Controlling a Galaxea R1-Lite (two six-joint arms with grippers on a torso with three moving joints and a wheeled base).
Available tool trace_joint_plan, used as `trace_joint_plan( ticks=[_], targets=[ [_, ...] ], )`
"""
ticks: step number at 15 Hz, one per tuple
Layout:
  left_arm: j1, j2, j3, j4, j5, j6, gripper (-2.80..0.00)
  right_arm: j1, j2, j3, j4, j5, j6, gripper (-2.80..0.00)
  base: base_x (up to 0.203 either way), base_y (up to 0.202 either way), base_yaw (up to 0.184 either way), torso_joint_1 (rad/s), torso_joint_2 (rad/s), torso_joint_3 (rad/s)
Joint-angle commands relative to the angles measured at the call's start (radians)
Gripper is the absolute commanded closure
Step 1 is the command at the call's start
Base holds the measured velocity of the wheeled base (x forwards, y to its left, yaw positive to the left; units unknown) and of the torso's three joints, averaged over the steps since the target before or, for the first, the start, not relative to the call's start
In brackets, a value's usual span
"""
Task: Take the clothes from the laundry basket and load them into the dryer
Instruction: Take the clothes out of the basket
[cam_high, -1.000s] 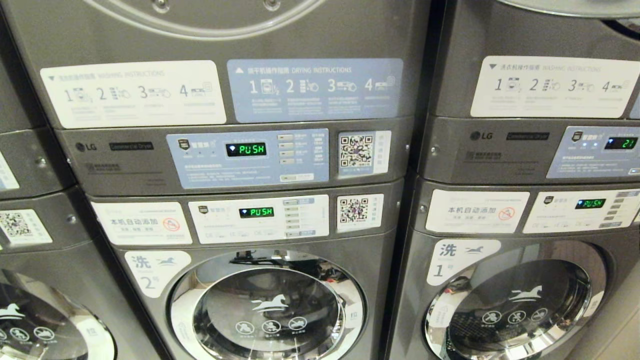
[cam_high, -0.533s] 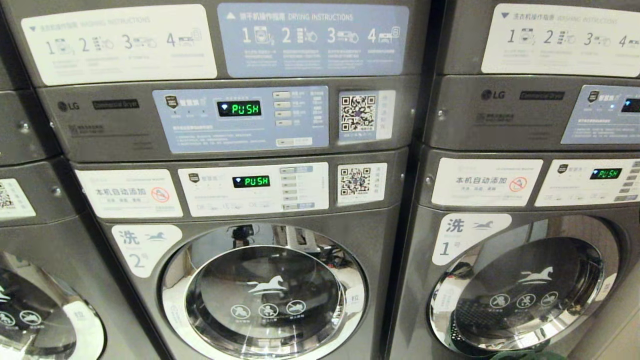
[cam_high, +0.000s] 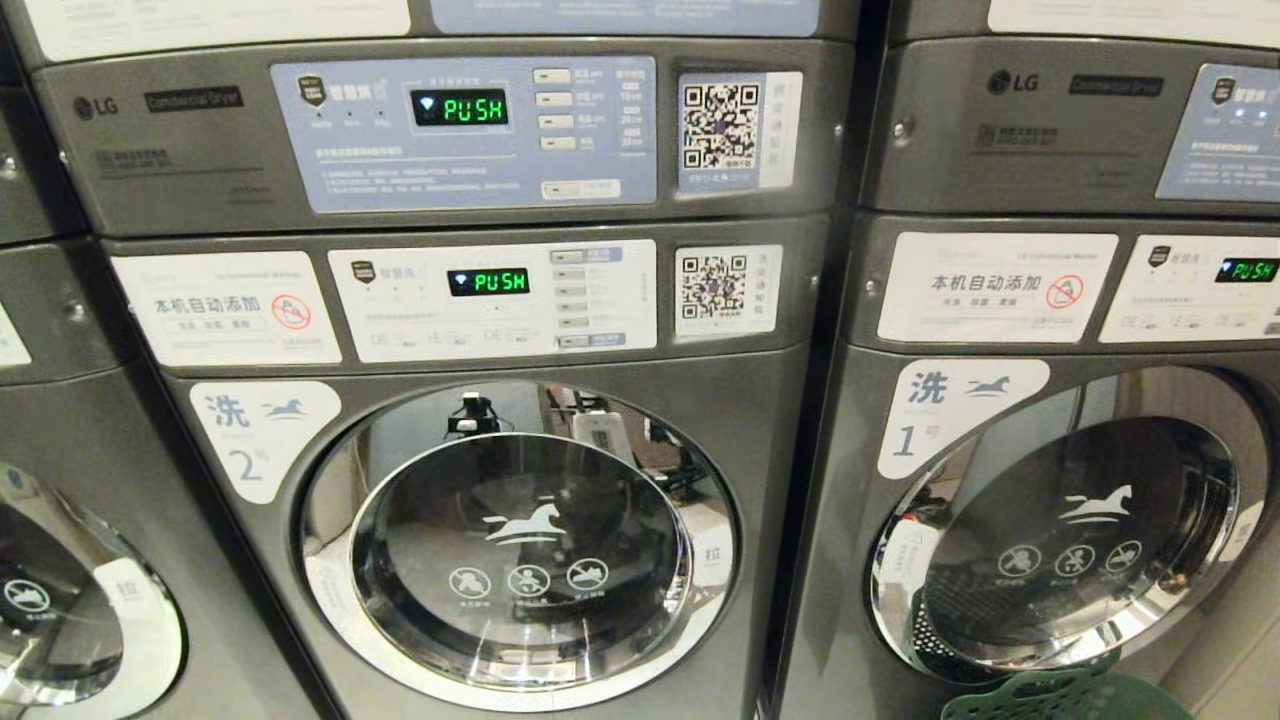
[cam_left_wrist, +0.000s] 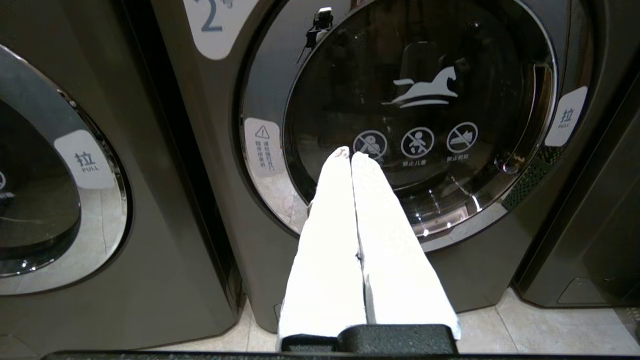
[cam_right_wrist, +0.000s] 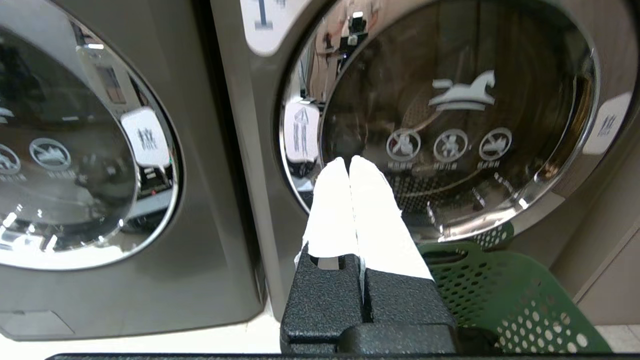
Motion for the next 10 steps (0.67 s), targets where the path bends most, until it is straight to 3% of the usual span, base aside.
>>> trace_joint_plan(
  ticks=[1, 5, 10],
  targets=[
    [0.0, 0.0, -0.001, 0.0, -0.001, 0.0, 0.0, 0.0, 0.0, 0.0, 0.0, 0.001, 0.0, 0.0, 0.0, 0.0, 0.0, -0.118, 0.46, 0.339],
    [0.0, 0.0, -0.001, 0.0, -0.004, 0.006, 0.0, 0.0, 0.0, 0.0, 0.0, 0.0, 0.0, 0.0, 0.0, 0.0, 0.0, -0.094, 0.45, 0.354],
    [0.0, 0.0, 0.0, 0.0, -0.009, 0.032, 0.0, 0.0, 0.0, 0.0, 0.0, 0.001, 0.0, 0.0, 0.0, 0.0, 0.0, 0.001, 0.04, 0.025]
  ],
)
